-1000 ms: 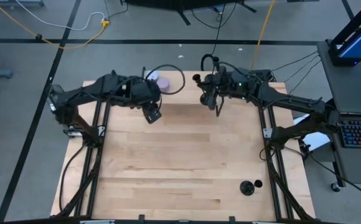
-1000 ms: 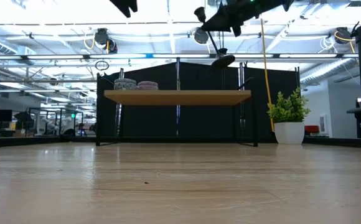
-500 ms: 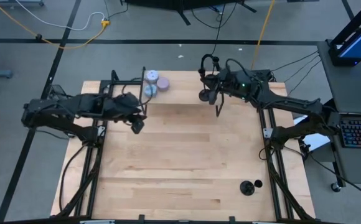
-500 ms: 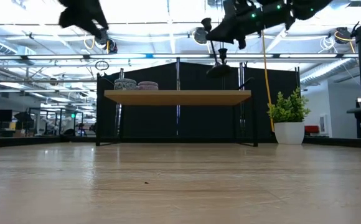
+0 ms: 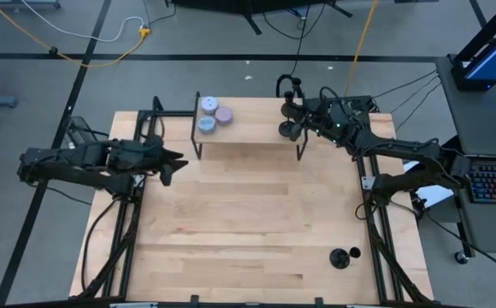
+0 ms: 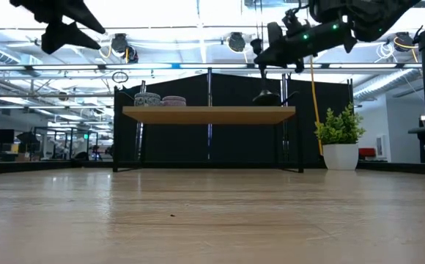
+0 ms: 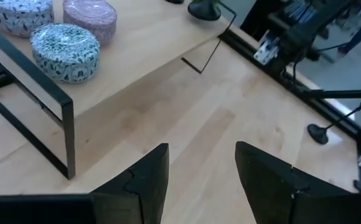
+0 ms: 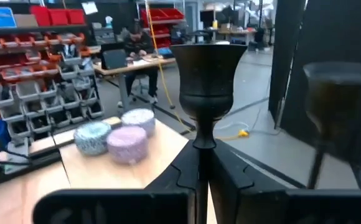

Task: Pick & Place candle stick holders
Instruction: Put the left black candle holder on the shelf

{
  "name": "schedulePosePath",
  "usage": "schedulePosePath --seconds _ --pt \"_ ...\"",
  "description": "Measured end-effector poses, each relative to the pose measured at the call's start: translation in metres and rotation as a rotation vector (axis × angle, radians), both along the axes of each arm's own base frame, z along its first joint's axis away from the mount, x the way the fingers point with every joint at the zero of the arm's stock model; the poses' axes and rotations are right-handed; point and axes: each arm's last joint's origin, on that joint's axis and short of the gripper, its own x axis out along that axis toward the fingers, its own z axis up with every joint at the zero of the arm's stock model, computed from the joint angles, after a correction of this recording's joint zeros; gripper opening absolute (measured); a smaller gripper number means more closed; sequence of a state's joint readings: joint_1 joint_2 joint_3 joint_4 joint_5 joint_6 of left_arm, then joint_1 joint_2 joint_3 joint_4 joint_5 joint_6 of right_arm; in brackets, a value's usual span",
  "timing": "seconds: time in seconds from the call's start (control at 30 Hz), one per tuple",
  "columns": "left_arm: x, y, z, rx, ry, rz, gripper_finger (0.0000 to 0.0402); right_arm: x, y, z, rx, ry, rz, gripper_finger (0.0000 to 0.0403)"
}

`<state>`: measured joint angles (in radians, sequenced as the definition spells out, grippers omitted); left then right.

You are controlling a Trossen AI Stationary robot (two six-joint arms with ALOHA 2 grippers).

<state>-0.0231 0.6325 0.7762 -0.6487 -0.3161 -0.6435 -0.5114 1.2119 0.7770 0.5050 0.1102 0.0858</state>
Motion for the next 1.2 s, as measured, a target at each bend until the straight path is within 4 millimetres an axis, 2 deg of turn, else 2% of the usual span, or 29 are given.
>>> schedulePosePath --seconds 0.33,0.57,0.7,1.2 --pt "-0.017 0.000 -0.012 -0.006 -0.041 0.003 0.0188 -0.016 0.007 -0.007 0.002 -0.006 -0.053 0.0008" --pt "-0.016 0.000 -0.013 0.003 -0.036 -0.001 0.0188 -0.022 0.010 -0.015 -0.019 -0.107 -0.066 0.0008" --pt "-0.016 0.000 -0.013 0.003 -0.035 -0.002 0.0188 -0.024 0.011 -0.025 -0.010 -0.106 -0.078 0.0008" --pt "-0.016 0.000 -0.013 0.003 -0.035 -0.002 0.0188 -0.026 0.011 -0.026 -0.052 -0.133 -0.101 0.0009"
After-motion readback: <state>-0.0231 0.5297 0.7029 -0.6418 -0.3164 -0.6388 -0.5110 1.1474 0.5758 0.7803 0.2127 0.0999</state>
